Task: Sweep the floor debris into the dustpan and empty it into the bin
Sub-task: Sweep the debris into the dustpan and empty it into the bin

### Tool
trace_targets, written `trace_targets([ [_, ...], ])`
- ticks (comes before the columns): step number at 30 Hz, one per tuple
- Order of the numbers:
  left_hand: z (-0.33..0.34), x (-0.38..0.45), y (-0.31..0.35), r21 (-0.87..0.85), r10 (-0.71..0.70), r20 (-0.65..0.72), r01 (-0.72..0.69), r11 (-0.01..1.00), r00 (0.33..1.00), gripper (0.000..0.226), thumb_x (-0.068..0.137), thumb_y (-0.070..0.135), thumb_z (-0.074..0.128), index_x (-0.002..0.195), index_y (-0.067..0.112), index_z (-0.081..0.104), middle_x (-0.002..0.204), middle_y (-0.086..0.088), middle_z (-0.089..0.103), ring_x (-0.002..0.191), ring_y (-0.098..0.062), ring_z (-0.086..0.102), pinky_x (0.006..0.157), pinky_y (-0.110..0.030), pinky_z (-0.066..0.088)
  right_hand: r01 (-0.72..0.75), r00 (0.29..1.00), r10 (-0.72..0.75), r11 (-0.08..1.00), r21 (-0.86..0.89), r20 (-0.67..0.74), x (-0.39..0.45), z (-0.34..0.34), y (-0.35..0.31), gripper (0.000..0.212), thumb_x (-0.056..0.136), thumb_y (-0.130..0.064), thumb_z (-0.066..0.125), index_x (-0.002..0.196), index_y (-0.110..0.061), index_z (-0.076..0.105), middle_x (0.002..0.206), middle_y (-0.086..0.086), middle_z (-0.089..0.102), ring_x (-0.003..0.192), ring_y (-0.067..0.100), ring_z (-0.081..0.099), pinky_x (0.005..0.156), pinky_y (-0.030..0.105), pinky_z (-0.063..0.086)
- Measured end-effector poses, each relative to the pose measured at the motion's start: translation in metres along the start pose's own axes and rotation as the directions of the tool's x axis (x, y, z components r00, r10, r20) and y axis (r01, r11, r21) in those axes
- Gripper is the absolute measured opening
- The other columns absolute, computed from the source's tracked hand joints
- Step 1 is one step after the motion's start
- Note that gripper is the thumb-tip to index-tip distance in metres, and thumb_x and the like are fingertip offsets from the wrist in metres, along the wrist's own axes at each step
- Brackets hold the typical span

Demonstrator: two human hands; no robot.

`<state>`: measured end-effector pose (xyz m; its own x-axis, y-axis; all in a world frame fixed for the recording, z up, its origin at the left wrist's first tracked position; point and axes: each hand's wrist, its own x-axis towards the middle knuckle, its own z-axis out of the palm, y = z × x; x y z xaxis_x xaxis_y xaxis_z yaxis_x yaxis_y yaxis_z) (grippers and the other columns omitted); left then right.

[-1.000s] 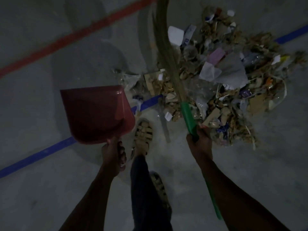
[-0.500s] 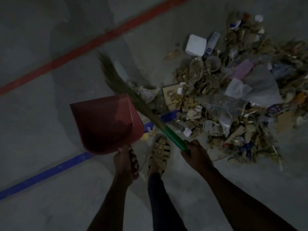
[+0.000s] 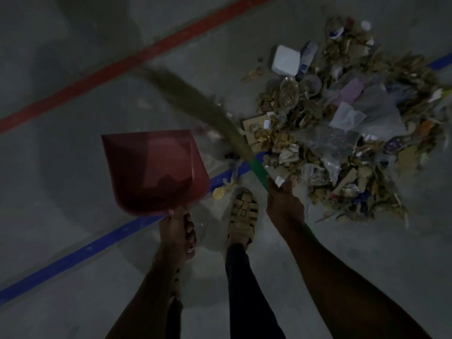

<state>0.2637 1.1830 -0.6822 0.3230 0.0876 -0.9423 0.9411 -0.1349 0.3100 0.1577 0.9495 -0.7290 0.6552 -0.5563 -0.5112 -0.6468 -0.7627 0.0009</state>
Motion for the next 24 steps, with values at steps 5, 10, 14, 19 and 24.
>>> trace_targets([
  [5,-0.050,-0.010,0.001,0.146,0.128,0.089,-0.140,0.979,0.988,0.037,0.098,0.021,0.051,0.062,0.019,0.044,0.048,-0.002,0.036,0.031,-0.012,0.028,0.037,-0.015,0.022,-0.249,0.956,0.276,0.942,0.224,-0.099,-0.045,0.006,-0.009,0.047,0.101,-0.022,0.049,0.147,-0.019,0.043,0.119,0.021,0.044,0.072,0.041,0.059,0.065,0.045,0.053],
  [10,-0.082,-0.010,0.010,0.251,0.151,0.102,-0.172,0.953,0.983,0.032,0.096,0.020,0.052,0.065,0.016,0.047,0.048,-0.003,0.039,0.035,-0.015,0.031,0.039,-0.020,0.025,-0.120,0.957,0.216,0.901,0.416,-0.192,-0.099,0.034,-0.005,0.051,0.091,-0.011,0.066,0.140,-0.012,0.054,0.121,0.023,0.049,0.067,0.042,0.060,0.059,0.045,0.054],
  [14,-0.091,-0.003,0.012,0.260,0.170,0.089,-0.187,0.947,0.982,0.029,0.093,0.018,0.055,0.065,0.014,0.049,0.047,-0.003,0.041,0.034,-0.016,0.032,0.041,-0.022,0.026,-0.073,0.997,0.067,0.945,0.319,0.028,-0.131,0.059,-0.003,0.055,0.092,-0.021,0.063,0.145,-0.028,0.048,0.134,0.020,0.045,0.074,0.045,0.063,0.065,0.047,0.055],
  [19,-0.084,0.001,0.005,0.286,0.153,0.103,-0.176,0.942,0.983,0.031,0.093,0.020,0.057,0.065,0.014,0.048,0.046,-0.003,0.040,0.032,-0.014,0.031,0.040,-0.021,0.025,-0.215,0.970,0.190,0.963,0.163,0.154,-0.148,0.066,-0.003,0.047,0.100,-0.028,0.044,0.146,-0.035,0.040,0.118,0.012,0.045,0.076,0.039,0.062,0.068,0.044,0.056],
  [24,-0.067,-0.002,-0.003,0.332,0.155,0.117,-0.185,0.925,0.981,0.030,0.094,0.021,0.056,0.066,0.013,0.049,0.045,-0.003,0.040,0.031,-0.015,0.031,0.040,-0.019,0.025,-0.359,0.933,0.355,0.914,0.191,0.055,-0.124,0.055,0.018,0.050,0.100,-0.024,0.047,0.148,-0.031,0.035,0.105,0.014,0.040,0.068,0.039,0.058,0.062,0.046,0.055],
])
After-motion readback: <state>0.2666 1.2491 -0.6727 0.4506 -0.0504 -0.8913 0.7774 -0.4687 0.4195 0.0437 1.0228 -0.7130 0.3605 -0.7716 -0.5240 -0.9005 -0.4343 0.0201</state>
